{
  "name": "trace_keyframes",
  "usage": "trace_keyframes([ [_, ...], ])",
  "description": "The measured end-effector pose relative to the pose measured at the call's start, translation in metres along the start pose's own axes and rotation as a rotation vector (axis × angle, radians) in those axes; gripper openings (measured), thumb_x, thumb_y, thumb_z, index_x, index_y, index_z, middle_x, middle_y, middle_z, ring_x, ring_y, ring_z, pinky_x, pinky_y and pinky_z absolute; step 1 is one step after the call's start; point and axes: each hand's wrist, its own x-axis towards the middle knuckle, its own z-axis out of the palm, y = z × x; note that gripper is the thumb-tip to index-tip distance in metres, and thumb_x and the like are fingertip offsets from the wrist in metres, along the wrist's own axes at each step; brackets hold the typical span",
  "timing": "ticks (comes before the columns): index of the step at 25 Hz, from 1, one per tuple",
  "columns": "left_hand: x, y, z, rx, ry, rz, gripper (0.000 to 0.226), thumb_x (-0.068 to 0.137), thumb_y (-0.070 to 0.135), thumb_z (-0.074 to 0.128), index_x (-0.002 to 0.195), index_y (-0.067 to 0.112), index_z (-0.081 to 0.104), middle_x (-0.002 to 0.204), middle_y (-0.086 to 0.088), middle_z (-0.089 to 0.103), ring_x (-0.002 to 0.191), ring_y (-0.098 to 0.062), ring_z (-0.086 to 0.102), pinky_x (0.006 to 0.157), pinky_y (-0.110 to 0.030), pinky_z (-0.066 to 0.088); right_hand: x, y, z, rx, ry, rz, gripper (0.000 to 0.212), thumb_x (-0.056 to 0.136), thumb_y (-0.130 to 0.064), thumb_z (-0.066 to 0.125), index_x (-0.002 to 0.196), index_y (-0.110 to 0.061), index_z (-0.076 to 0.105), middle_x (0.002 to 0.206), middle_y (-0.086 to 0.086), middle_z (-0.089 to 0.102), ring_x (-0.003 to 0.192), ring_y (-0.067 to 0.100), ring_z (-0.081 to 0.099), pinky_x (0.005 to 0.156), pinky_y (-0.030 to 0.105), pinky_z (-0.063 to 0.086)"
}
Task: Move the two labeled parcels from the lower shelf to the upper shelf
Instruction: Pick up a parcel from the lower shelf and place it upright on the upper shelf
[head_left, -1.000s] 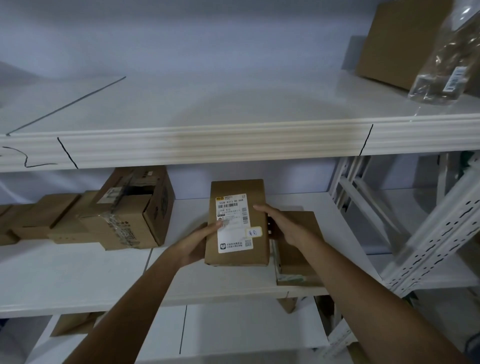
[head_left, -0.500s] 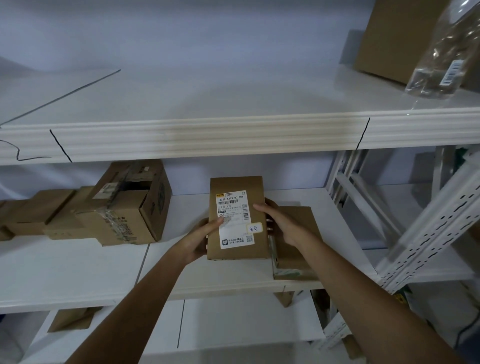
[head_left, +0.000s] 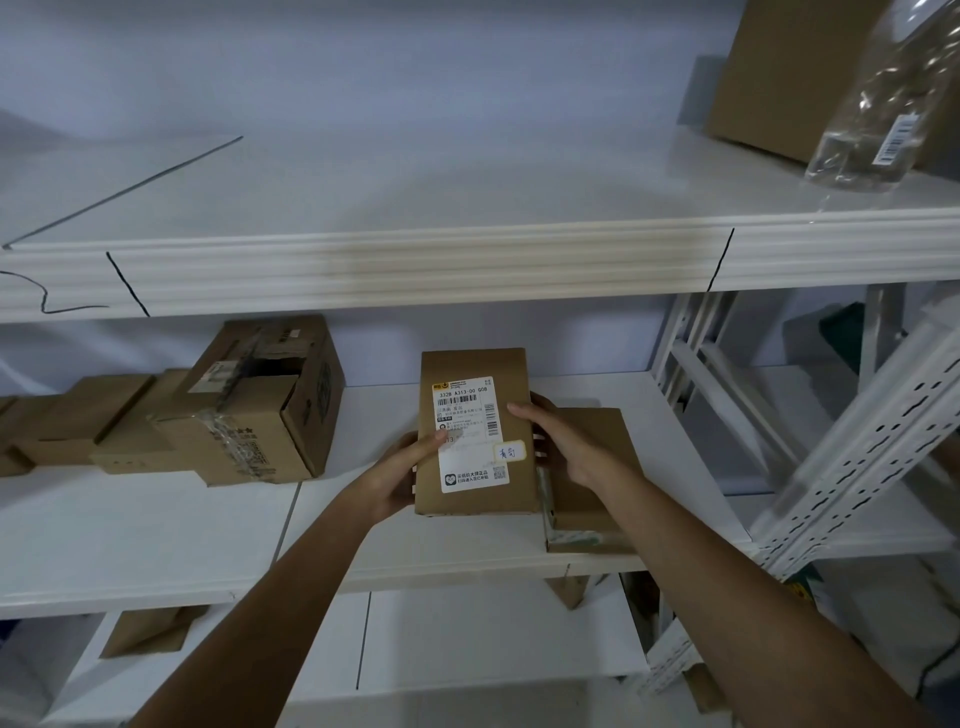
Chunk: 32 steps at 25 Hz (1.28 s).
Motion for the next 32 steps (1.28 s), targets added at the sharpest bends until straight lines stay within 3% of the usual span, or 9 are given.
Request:
trace_keyframes([
  [2,0.0,0.0,0.0,0.014,-0.014,0.003,0.101,0.046,0.057,0.093,0.135,0.025,0.059,0.131,-0.011,0.072,0.126,-0.037,0.064,0.11,-0.06,0.044,-0.002,0.0,-0.001,-0.002,0.001,0.002,0.073,0.065,-0.054,0.082,0.131,-0.032,0.058,0.1,-0.003,0.081,0.093,0.019,0.076,0.067,0.029,0.058],
  [9,-0.001,-0.004,0.005,-0.014,-0.006,-0.005,0.087,0.063,0.051,0.086,0.14,0.024,0.055,0.132,-0.011,0.071,0.126,-0.037,0.064,0.11,-0.06,0.044,-0.009,0.0,-0.006,-0.01,0.02,-0.013,0.065,0.077,-0.05,0.077,0.136,-0.033,0.055,0.099,-0.002,0.079,0.089,0.017,0.074,0.064,0.027,0.055],
  [11,-0.001,-0.005,0.005,-0.027,0.011,-0.008,0.074,0.077,0.045,0.077,0.143,0.023,0.052,0.134,-0.012,0.07,0.126,-0.037,0.064,0.11,-0.061,0.044,-0.01,0.001,-0.007,0.0,0.018,-0.02,0.066,0.079,-0.049,0.076,0.139,-0.034,0.052,0.108,0.0,0.076,0.096,0.02,0.072,0.067,0.029,0.054],
  [15,-0.005,-0.005,0.004,-0.02,0.045,0.003,0.074,0.076,0.043,0.078,0.143,0.021,0.052,0.133,-0.012,0.07,0.126,-0.037,0.064,0.111,-0.06,0.044,-0.013,0.004,-0.005,0.014,0.018,-0.014,0.081,0.074,-0.051,0.079,0.146,-0.035,0.045,0.127,0.007,0.069,0.11,0.027,0.067,0.073,0.033,0.052],
  [18,-0.022,-0.006,0.003,-0.027,0.024,0.015,0.076,0.075,0.043,0.079,0.143,0.018,0.054,0.134,-0.013,0.07,0.127,-0.037,0.064,0.111,-0.059,0.044,-0.028,0.003,0.003,0.002,0.004,-0.033,0.092,0.06,-0.058,0.083,0.143,-0.038,0.048,0.119,0.001,0.074,0.103,0.021,0.072,0.066,0.028,0.056],
  [22,-0.06,-0.013,-0.001,-0.028,-0.003,0.045,0.091,0.065,0.046,0.088,0.143,0.016,0.053,0.135,-0.015,0.069,0.127,-0.038,0.063,0.11,-0.059,0.044,-0.061,0.009,0.028,-0.012,0.016,-0.08,0.094,0.057,-0.057,0.085,0.142,-0.03,0.052,0.107,0.0,0.079,0.091,0.017,0.077,0.061,0.023,0.059],
  [26,-0.125,-0.024,-0.03,0.005,-0.05,0.06,0.1,0.063,0.046,0.09,0.148,0.015,0.046,0.139,-0.016,0.065,0.128,-0.04,0.062,0.109,-0.06,0.045,-0.115,0.026,0.08,0.022,0.031,-0.124,0.087,0.062,-0.049,0.086,0.14,-0.033,0.05,0.111,0.004,0.078,0.097,0.023,0.075,0.071,0.031,0.06],
  [32,-0.254,-0.037,-0.089,0.069,-0.013,0.053,0.083,0.075,0.05,0.082,0.144,0.021,0.048,0.131,-0.008,0.071,0.12,-0.031,0.069,0.101,-0.05,0.055,-0.199,0.046,0.187,0.036,0.018,-0.136,0.056,0.072,-0.045,0.081,0.125,-0.033,0.064,0.113,0.004,0.077,0.092,0.016,0.075,0.07,0.029,0.058],
])
